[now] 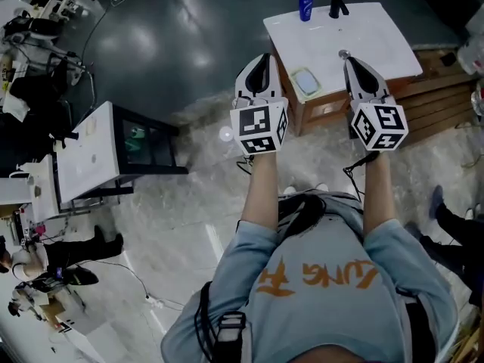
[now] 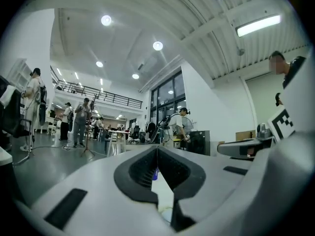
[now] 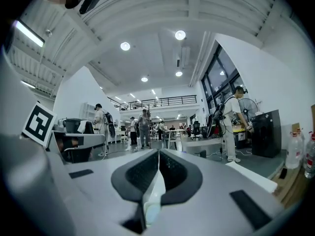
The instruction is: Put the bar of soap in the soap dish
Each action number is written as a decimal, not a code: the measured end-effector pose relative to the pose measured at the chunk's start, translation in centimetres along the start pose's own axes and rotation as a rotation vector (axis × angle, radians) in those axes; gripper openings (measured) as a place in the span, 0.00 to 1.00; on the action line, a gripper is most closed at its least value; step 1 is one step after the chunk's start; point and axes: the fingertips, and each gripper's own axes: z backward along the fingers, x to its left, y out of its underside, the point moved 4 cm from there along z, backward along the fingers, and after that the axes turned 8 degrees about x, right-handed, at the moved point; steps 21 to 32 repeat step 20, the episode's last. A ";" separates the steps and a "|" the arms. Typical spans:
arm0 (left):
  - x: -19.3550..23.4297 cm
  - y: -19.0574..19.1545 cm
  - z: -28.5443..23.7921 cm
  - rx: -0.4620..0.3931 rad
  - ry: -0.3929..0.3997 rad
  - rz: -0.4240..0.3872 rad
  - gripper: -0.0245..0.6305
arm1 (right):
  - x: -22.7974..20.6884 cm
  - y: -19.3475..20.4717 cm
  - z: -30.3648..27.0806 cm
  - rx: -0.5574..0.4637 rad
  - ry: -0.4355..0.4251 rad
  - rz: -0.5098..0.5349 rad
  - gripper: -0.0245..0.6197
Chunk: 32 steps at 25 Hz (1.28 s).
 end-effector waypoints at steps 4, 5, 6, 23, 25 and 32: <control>-0.1 -0.1 -0.2 -0.006 0.001 -0.001 0.07 | -0.1 -0.4 -0.2 -0.005 0.003 0.012 0.09; -0.1 -0.1 -0.3 -0.006 0.001 0.000 0.07 | -0.1 -0.4 -0.2 -0.005 0.004 0.015 0.09; -0.1 -0.1 -0.4 -0.006 0.002 0.001 0.07 | -0.2 -0.5 -0.2 -0.005 0.006 0.017 0.09; -0.8 1.7 -0.6 0.010 -0.012 -0.031 0.07 | -0.6 -0.5 0.3 -0.005 0.023 0.057 0.09; -0.8 1.7 -0.6 0.010 -0.012 -0.031 0.07 | -0.6 -0.5 0.3 -0.005 0.023 0.057 0.09; -0.8 1.7 -0.6 0.010 -0.012 -0.031 0.07 | -0.6 -0.5 0.3 -0.005 0.023 0.057 0.09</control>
